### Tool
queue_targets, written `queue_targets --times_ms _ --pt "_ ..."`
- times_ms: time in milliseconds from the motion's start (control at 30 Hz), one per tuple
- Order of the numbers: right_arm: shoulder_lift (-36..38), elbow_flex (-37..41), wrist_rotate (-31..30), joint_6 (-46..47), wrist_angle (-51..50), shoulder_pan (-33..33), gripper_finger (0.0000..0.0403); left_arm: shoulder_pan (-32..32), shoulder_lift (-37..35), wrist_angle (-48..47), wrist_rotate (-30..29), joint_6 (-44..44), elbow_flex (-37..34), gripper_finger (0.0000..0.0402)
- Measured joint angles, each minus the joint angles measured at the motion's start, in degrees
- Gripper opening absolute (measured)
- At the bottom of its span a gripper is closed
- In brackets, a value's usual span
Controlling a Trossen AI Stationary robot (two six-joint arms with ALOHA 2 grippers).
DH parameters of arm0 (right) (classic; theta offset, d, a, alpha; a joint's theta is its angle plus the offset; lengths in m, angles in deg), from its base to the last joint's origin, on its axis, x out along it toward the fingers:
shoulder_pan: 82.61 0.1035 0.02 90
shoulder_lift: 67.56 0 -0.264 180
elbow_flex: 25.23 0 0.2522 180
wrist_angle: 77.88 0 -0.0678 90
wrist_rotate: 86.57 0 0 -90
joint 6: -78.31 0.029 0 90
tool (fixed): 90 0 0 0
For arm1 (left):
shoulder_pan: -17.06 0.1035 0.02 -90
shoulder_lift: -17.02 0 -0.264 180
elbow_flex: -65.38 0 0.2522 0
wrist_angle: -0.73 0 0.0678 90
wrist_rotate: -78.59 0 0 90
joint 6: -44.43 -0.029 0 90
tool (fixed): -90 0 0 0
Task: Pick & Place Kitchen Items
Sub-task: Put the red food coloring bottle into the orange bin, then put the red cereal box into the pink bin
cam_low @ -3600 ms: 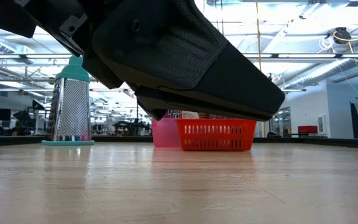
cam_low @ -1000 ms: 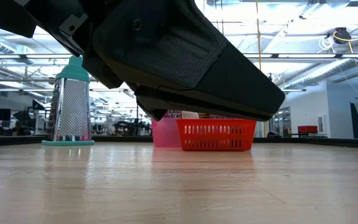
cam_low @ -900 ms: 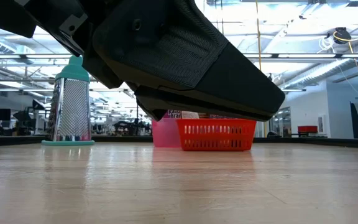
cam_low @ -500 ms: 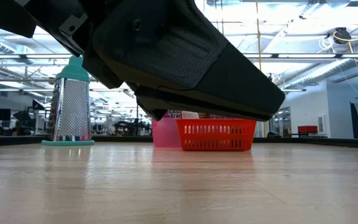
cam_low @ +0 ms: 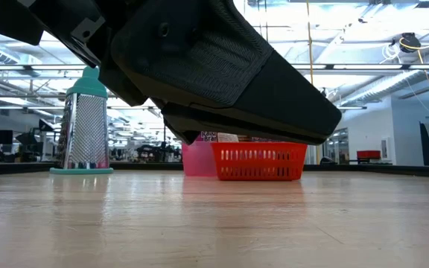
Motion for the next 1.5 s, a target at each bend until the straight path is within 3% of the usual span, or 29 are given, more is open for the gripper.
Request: queue_targets --times_ms 333,867,1067,1500 --pt "0.0 0.0 2.5 2.2 0.4 0.0 0.0075 0.0 0.0 0.0 0.0 0.1 0.0 0.0033" --pt "2.3 0.0 0.6 6.9 -4.9 0.2 0.0082 0.0 0.0 0.0 0.0 1.3 0.0 0.0033" --pt "5.9 0.0 -2.5 8.1 -5.2 1.7 0.0109 0.0 0.0 0.0 0.0 1.4 0.0 0.0033" --pt "12.0 0.0 -2.3 10.2 -8.6 2.7 0.0183 0.0 0.0 0.0 0.0 1.4 0.0 0.0033"
